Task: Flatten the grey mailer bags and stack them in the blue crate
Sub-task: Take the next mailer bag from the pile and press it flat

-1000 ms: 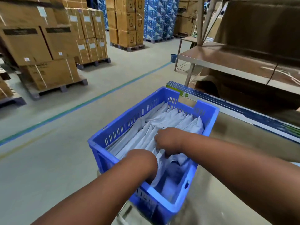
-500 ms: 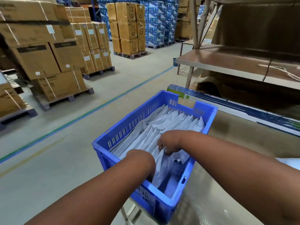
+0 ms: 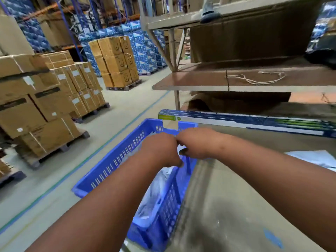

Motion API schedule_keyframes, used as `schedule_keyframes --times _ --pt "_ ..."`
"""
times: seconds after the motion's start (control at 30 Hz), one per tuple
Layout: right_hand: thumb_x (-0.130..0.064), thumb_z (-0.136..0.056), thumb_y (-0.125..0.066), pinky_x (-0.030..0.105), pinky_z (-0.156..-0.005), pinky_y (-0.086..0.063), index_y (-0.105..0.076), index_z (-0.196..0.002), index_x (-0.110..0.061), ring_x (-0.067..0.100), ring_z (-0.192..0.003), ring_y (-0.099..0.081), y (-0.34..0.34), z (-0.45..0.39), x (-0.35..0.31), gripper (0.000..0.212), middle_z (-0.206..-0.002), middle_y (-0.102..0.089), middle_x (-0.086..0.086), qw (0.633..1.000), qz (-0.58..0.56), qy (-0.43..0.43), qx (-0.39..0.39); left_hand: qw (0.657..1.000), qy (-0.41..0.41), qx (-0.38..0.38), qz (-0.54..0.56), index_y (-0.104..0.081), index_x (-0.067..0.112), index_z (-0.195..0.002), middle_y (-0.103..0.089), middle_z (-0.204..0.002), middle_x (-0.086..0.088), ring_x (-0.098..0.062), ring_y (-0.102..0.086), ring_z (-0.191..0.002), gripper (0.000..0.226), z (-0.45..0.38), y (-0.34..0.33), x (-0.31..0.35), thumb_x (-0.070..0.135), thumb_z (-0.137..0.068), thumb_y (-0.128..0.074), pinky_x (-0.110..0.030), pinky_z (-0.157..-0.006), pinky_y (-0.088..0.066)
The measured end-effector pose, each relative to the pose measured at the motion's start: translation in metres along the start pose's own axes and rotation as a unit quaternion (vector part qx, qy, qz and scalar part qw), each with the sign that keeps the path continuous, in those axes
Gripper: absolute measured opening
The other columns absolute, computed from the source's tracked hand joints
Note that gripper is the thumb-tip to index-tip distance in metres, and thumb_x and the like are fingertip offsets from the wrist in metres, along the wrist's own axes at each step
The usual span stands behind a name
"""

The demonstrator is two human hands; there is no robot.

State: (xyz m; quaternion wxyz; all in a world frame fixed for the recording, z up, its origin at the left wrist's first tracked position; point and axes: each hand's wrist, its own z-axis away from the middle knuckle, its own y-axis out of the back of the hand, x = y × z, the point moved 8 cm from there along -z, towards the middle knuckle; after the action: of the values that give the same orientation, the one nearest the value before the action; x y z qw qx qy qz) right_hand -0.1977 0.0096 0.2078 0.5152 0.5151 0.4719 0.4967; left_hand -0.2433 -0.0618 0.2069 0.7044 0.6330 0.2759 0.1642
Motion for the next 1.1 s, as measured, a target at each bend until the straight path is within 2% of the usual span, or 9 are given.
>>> schedule_keyframes --times 0.13,0.33,0.4,0.5,0.57,0.7,0.83,0.97,1.1 --pt "-0.038 -0.094 -0.065 0.036 -0.071 -0.05 -0.066 -0.112 -0.036 0.025 -0.108 -0.067 -0.018 0.081 0.076 0.019 -0.116 -0.069 -0.006 0.997 -0.026 -0.069 0.012 0.997 -0.074 0.017 0.005 -0.071 0.028 -0.103 -0.069 -0.094 0.0 -0.027 -0.07 -0.099 0.043 -0.016 0.01 0.107 0.061 -0.077 -0.075 -0.033 -0.072 -0.049" --pt "-0.051 -0.095 -0.063 0.04 -0.092 -0.052 -0.058 -0.132 -0.038 0.025 -0.121 -0.06 -0.105 0.232 0.196 0.04 -0.135 -0.058 -0.002 0.971 -0.11 -0.214 -0.001 0.973 -0.224 -0.014 0.06 -0.058 0.03 -0.144 -0.064 -0.134 -0.002 -0.026 -0.06 -0.125 0.071 -0.024 -0.033 0.288 0.064 -0.082 -0.074 -0.037 -0.098 -0.052" --pt "-0.06 -0.091 -0.054 0.043 -0.089 -0.054 -0.054 -0.131 -0.041 0.026 -0.115 -0.059 -0.155 0.286 0.235 0.044 -0.133 -0.057 -0.003 0.951 -0.117 -0.285 -0.015 0.962 -0.261 -0.022 0.077 -0.055 0.033 -0.143 -0.06 -0.132 -0.003 -0.027 -0.057 -0.124 0.069 -0.025 -0.056 0.339 0.062 -0.083 -0.073 -0.038 -0.098 -0.05" --pt "-0.074 -0.083 -0.048 0.043 -0.092 -0.053 -0.05 -0.139 -0.042 0.03 -0.121 -0.058 -0.229 0.358 0.269 0.065 -0.141 -0.051 -0.002 0.925 -0.127 -0.357 -0.04 0.946 -0.312 -0.032 0.079 -0.055 0.033 -0.12 -0.059 -0.119 0.0 -0.033 -0.059 -0.116 0.049 -0.026 -0.094 0.404 0.059 -0.081 -0.067 -0.044 -0.093 -0.054" --pt "-0.084 -0.075 -0.042 0.044 -0.103 -0.048 -0.046 -0.145 -0.041 0.031 -0.132 -0.052 -0.266 0.393 0.273 0.082 -0.15 -0.046 0.0 0.912 -0.153 -0.377 -0.057 0.931 -0.349 -0.028 0.1 -0.055 0.029 -0.13 -0.06 -0.132 -0.003 -0.037 -0.059 -0.126 0.063 -0.031 -0.124 0.435 0.064 -0.078 -0.067 -0.048 -0.1 -0.054" --pt "-0.089 -0.084 -0.03 0.052 -0.125 -0.018 -0.026 -0.162 -0.04 0.032 -0.158 -0.017 -0.305 0.426 0.265 0.092 -0.173 -0.016 0.008 0.912 -0.152 -0.372 -0.077 0.92 -0.375 -0.054 0.104 -0.043 0.008 -0.159 -0.038 -0.165 -0.023 -0.04 -0.037 -0.153 0.106 -0.032 -0.168 0.468 0.072 -0.075 -0.058 -0.055 -0.124 -0.033" --pt "-0.083 -0.077 -0.002 0.052 -0.129 -0.003 -0.02 -0.166 -0.039 0.031 -0.162 -0.004 -0.314 0.429 0.259 0.101 -0.177 -0.007 0.007 0.926 -0.151 -0.343 -0.044 0.917 -0.378 -0.05 0.116 -0.046 0.009 -0.158 -0.039 -0.164 -0.023 -0.042 -0.04 -0.151 0.093 -0.025 -0.196 0.465 0.068 -0.088 -0.057 -0.061 -0.12 -0.038" --pt "-0.074 -0.087 -0.009 0.049 -0.129 -0.001 -0.023 -0.166 -0.038 0.03 -0.162 -0.008 -0.315 0.42 0.245 0.087 -0.177 -0.011 0.006 0.947 -0.149 -0.283 -0.02 0.928 -0.351 -0.054 0.11 -0.032 0.019 -0.166 -0.024 -0.174 -0.009 -0.029 -0.026 -0.159 0.089 -0.002 -0.201 0.441 0.071 -0.094 -0.044 -0.046 -0.128 -0.027" --pt "-0.07 -0.1 -0.028 0.05 -0.13 0.001 -0.022 -0.166 -0.04 0.028 -0.163 -0.007 -0.311 0.402 0.211 0.073 -0.177 -0.008 0.004 0.968 -0.15 -0.201 -0.007 0.925 -0.356 0.029 0.131 -0.042 0.013 -0.161 -0.037 -0.168 -0.013 -0.028 -0.038 -0.154 0.073 0.044 -0.214 0.397 0.057 -0.104 -0.052 -0.04 -0.125 -0.034"
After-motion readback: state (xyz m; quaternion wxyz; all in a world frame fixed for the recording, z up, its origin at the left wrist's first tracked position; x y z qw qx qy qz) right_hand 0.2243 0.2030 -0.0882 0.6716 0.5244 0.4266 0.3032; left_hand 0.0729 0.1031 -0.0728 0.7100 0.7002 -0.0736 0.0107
